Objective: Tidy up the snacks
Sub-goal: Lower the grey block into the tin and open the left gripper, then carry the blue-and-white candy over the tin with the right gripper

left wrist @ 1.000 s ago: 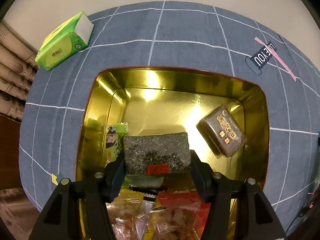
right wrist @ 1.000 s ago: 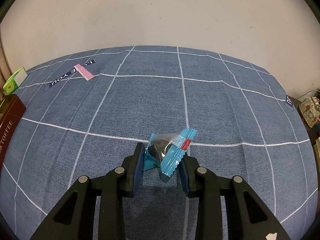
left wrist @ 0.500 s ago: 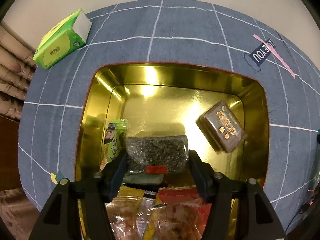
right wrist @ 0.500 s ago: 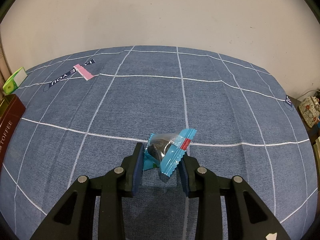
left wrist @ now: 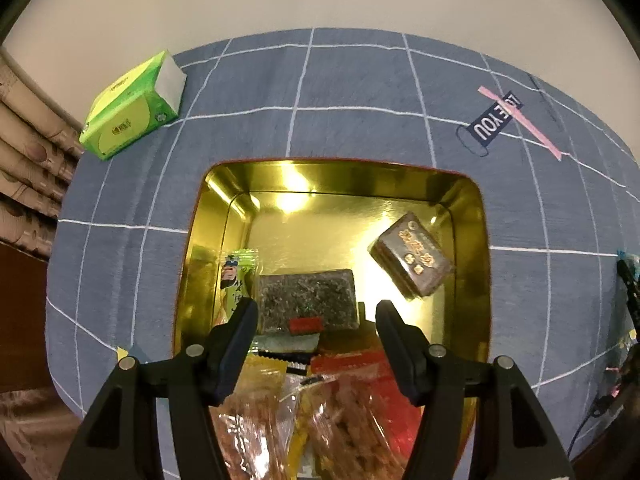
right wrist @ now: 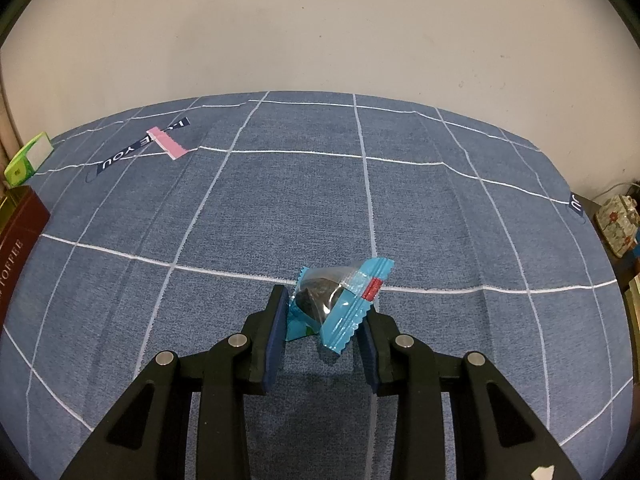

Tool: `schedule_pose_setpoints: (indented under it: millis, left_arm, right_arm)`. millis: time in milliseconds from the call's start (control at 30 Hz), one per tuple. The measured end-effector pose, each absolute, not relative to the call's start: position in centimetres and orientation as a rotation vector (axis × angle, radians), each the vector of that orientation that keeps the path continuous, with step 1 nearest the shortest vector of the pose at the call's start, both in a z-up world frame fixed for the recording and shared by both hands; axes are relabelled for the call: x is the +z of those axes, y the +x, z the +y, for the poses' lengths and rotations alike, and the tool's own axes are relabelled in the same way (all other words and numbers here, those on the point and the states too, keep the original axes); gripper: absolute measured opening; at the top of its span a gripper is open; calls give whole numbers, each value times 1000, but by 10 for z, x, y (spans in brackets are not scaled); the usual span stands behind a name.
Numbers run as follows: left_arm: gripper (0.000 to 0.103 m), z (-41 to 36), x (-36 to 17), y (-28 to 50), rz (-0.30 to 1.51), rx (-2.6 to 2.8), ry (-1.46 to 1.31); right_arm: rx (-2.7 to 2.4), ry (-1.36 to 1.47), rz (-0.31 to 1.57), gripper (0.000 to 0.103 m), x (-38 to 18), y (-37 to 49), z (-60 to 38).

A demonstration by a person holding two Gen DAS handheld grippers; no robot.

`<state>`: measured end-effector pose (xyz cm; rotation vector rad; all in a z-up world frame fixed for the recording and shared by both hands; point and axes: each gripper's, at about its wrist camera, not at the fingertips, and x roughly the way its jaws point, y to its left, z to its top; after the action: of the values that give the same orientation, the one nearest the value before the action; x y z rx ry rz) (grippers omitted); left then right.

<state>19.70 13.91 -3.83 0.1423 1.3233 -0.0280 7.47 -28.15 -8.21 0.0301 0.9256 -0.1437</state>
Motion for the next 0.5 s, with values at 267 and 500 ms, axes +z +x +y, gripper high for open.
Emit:
schedule_pose_setpoints:
  millis: [267, 500]
  left_arm:
    - [63, 140, -10, 171, 1235, -25, 113]
    - [63, 161, 11, 142, 1153, 40, 68]
  right_arm:
    - [-144, 28, 926, 31, -82, 75, -281]
    - [-142, 32, 925, 31, -82, 75, -281]
